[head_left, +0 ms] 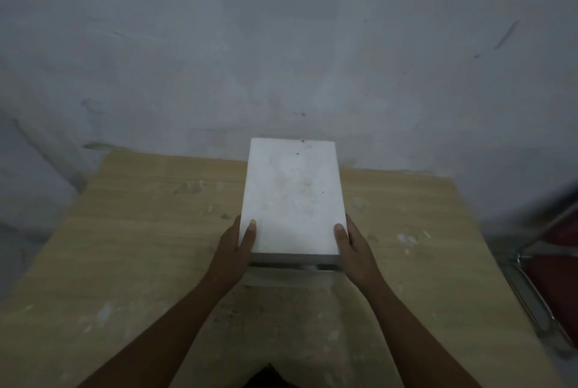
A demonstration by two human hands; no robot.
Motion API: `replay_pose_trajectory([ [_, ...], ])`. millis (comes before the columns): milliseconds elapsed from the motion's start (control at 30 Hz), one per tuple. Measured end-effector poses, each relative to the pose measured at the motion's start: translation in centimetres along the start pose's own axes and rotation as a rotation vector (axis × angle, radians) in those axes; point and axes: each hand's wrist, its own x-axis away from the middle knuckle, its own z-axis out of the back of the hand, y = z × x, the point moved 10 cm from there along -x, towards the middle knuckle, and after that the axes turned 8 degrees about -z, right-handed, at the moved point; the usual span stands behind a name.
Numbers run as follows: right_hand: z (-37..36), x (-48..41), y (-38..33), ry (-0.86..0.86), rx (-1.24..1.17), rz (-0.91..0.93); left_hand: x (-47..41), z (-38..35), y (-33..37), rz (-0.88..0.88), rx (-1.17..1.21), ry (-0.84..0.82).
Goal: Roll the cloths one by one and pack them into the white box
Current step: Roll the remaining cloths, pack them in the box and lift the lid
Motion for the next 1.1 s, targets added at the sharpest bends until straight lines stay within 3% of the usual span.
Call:
replay_pose_trajectory([
  [333,-1.0,0.7,3.5,-0.004,-0.004,-0.119,1.2,-1.3,-0.5,0.05,-0.08,-0.014],
  [700,-2.0,1.0,4.3,0.015,0.055,-0.094,1.3,-1.9,-4.2,0.095,-0.175,-0.075],
  [933,-2.8,0.2,6.9,-0.008,-0.11,-0.273,1.1,-2.3,-6.5,0.246,-0.011,-0.092],
  [1100,-3.2,-0.9,6.8,-0.024,-0.295,-0.357,-1.1,-1.9,-6.8,0.255,0.043,-0.04],
])
